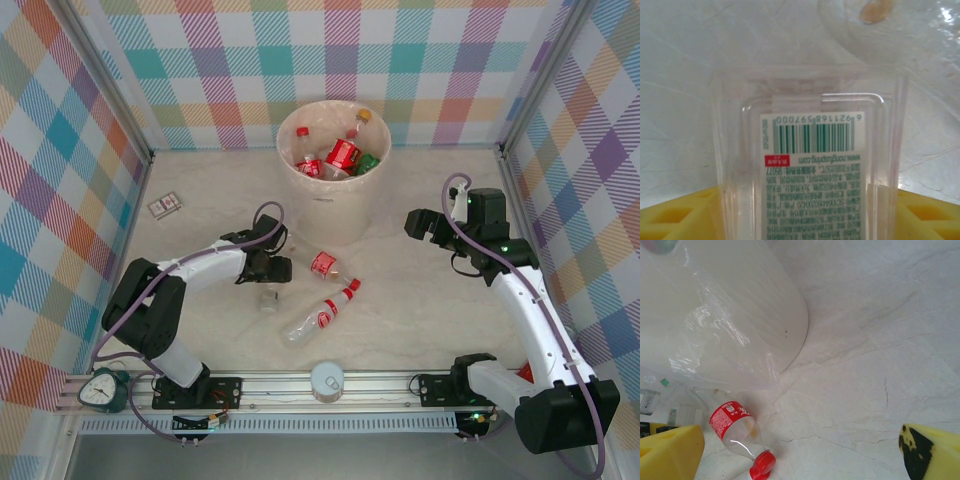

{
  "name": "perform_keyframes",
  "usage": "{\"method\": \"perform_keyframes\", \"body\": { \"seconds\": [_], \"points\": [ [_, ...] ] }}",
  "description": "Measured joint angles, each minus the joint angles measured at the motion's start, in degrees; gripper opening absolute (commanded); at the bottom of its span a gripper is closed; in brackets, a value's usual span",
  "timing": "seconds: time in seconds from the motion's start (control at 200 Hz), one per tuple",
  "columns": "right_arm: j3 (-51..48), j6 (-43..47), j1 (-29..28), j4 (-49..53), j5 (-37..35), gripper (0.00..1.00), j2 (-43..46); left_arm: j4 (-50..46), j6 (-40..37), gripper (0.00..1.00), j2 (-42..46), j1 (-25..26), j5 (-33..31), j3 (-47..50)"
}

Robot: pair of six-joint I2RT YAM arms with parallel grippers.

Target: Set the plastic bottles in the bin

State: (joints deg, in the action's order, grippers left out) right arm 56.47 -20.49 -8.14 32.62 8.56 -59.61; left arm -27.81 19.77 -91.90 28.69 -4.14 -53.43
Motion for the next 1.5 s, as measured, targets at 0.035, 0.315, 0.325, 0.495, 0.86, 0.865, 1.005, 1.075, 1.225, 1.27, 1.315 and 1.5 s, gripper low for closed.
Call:
{"method": "perform_keyframes", "body": {
  "seconds": [0.035, 0.315, 0.325, 0.495, 0.86, 0.865, 1.005, 1.075, 1.225, 1.27, 1.315, 1.5],
  "points": [
    [-0.02, 0.00, 0.00, 0.02, 0.00, 0.99, 0.00, -0.70, -0.02, 0.69, 0.28, -0.15, -0.39, -0.15],
    [-0.13, 0.00, 0.00, 0.07, -0.20, 1.00, 0.00, -10.21, -5.49, 0.63, 5.14, -4.15, -7.04, -14.49],
    [-0.13, 0.00, 0.00, 0.07, -0.20, 1.00, 0.00, -10.45, -5.79, 0.63, 5.22, -4.24, -7.26, -15.21],
    [-0.13, 0.00, 0.00, 0.20, -0.24, 0.99, 0.15, -12.92, -12.11, 0.58, 6.25, -6.05, -13.88, -33.53],
    [-0.17, 0.00, 0.00, 1.99, -1.90, 0.99, 4.09, -14.10, -10.62, 0.81, 11.17, -6.40, -12.66, -35.19],
    [-0.17, 0.00, 0.00, 1.99, -1.95, 0.99, 4.15, -14.16, -10.49, 0.82, 11.28, -6.40, -12.59, -34.71],
    [-0.17, 0.02, 0.20, 2.01, -1.99, 0.99, 3.87, -13.97, -4.66, 0.96, 12.76, -6.38, -6.40, -16.37],
    [-0.17, 0.02, 0.31, 1.99, -1.90, 0.99, 3.10, -14.01, -2.12, 1.00, 12.46, -5.99, -3.61, -9.33],
    [-0.50, -0.02, 0.31, 1.64, -1.42, 1.00, 2.12, -11.93, 2.14, 1.00, 11.78, -4.63, 0.31, -1.20],
    [-0.55, -0.02, 0.31, 1.62, -1.22, 0.99, 1.97, -10.82, 2.97, 1.00, 11.04, -4.17, 1.05, -0.31],
    [-0.57, -0.02, 0.31, 1.51, -1.03, 1.00, 1.81, -9.79, 3.52, 1.00, 9.99, -3.65, 1.75, 0.04],
    [-0.57, -0.02, 0.31, 1.25, -0.96, 0.99, 1.46, -5.66, 5.09, 0.93, 5.18, -1.29, 3.26, 0.46]
  ]
}}
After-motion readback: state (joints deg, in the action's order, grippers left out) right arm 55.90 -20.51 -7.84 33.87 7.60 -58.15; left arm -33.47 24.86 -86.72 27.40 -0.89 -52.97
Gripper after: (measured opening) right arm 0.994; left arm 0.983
